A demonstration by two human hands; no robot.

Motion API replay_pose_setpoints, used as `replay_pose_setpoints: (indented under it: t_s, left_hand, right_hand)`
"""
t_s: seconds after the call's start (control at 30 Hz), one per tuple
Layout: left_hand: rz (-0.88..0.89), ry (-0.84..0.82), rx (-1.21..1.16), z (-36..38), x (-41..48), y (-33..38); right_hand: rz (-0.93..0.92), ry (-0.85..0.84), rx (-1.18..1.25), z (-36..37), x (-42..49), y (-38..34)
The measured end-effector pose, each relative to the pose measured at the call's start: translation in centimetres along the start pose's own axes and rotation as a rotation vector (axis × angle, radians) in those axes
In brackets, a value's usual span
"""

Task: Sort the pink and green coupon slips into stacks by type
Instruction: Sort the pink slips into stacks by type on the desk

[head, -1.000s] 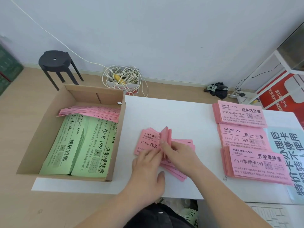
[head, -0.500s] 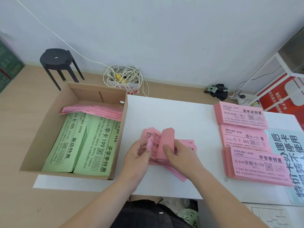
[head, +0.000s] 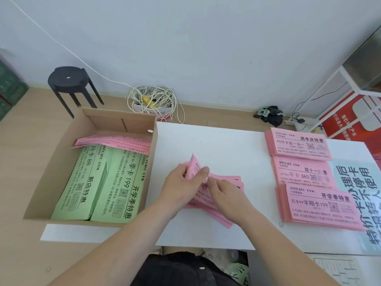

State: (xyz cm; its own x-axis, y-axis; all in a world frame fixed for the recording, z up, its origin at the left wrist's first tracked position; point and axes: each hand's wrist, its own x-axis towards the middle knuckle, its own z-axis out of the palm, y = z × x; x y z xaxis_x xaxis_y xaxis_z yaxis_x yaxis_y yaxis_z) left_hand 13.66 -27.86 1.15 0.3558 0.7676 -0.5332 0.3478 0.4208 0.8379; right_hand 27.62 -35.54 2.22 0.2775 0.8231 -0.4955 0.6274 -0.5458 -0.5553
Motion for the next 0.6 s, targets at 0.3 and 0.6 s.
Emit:
replay_pose_setpoints:
  t_s: [0.3, 0.6]
  left_hand:
    - [0.167, -0.005, 0.236, -2.1, 0.1, 0.6]
    - [0.328, -0.074, 0.153, -3.2, -1.1, 1.8]
  right_hand:
    - [0.106, 0.266, 0.196, -2.6, -0.3, 4.8]
    - [0.014, 0.278, 0.755, -6.2, -1.4, 6.7]
